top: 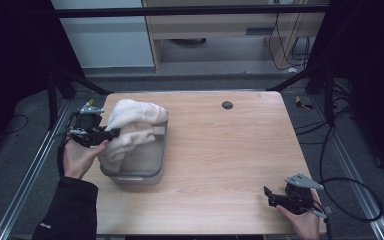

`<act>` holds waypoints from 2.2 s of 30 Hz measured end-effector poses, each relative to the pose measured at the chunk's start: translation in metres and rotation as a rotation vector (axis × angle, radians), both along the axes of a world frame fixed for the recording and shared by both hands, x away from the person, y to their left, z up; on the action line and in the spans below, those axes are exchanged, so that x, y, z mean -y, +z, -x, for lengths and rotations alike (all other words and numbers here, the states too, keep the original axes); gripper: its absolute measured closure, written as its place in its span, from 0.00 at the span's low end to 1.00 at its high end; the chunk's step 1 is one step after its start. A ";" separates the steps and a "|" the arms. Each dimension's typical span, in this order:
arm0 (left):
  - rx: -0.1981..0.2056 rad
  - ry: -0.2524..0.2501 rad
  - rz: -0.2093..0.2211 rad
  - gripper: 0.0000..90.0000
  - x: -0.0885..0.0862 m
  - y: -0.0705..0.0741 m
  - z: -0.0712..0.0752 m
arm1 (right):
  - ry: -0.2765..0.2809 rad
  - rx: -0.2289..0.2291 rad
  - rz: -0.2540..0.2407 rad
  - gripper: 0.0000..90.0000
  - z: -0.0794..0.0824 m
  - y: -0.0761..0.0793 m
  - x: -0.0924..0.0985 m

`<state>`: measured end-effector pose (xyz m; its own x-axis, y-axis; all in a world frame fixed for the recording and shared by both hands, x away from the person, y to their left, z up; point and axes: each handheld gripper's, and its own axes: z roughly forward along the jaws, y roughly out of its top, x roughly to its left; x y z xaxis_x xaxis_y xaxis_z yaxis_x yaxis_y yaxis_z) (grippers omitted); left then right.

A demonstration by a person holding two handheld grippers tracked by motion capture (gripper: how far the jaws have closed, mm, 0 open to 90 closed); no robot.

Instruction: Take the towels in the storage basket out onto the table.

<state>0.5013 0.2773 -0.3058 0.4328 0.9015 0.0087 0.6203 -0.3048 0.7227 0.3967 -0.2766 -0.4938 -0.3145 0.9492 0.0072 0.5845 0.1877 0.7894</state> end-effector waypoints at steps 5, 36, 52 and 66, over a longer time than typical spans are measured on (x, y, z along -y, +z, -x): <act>0.010 -0.017 -0.010 0.80 0.004 0.010 0.003 | 0.000 0.002 0.000 0.11 0.000 0.000 0.000; 0.030 -0.128 -0.030 0.80 0.043 0.048 0.009 | -0.002 0.013 -0.009 0.11 0.001 0.001 0.001; 0.059 -0.232 -0.072 0.80 0.088 0.073 0.018 | -0.006 0.018 -0.026 0.11 0.002 0.003 0.001; 0.058 -0.319 -0.084 0.80 0.133 0.082 0.027 | -0.007 0.026 -0.022 0.11 0.003 0.003 0.002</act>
